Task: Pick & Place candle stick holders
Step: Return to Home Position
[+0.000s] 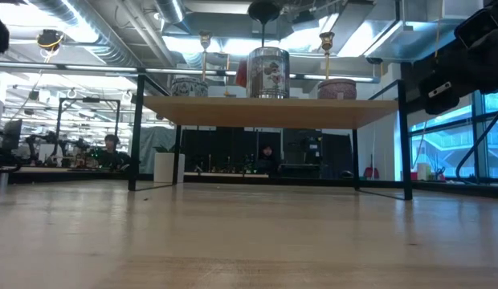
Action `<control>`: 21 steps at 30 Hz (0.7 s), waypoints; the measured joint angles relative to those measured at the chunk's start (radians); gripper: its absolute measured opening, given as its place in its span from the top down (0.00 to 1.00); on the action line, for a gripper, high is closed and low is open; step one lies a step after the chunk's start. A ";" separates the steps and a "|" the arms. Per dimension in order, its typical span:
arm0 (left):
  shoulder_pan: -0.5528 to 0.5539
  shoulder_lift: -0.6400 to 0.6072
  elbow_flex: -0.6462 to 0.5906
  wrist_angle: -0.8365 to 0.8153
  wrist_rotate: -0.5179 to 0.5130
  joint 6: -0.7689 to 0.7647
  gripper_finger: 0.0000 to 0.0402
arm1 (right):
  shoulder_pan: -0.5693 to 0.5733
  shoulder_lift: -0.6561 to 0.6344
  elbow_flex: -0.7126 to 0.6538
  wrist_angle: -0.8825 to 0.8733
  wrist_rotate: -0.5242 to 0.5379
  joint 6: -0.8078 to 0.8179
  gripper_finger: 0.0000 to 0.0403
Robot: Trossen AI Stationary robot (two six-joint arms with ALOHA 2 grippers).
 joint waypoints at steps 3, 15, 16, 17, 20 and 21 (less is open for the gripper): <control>0.000 -0.077 -0.047 -0.006 0.036 0.004 1.00 | 0.000 0.000 0.000 0.000 0.000 0.000 1.00; 0.004 -0.321 -0.183 -0.053 0.137 0.045 1.00 | 0.000 0.000 0.000 0.000 0.000 0.000 1.00; 0.009 -0.333 -0.190 -0.056 0.153 0.045 1.00 | 0.000 0.000 0.000 0.000 0.000 0.000 1.00; 0.016 -0.346 -0.197 -0.057 0.172 0.045 1.00 | 0.000 0.000 0.000 0.000 0.000 0.000 1.00; 0.045 -0.375 -0.212 -0.076 0.213 0.033 1.00 | 0.000 0.000 0.000 0.000 0.000 0.000 1.00; 0.056 -0.380 -0.214 -0.079 0.227 0.028 1.00 | 0.000 0.000 0.000 0.000 0.000 0.000 1.00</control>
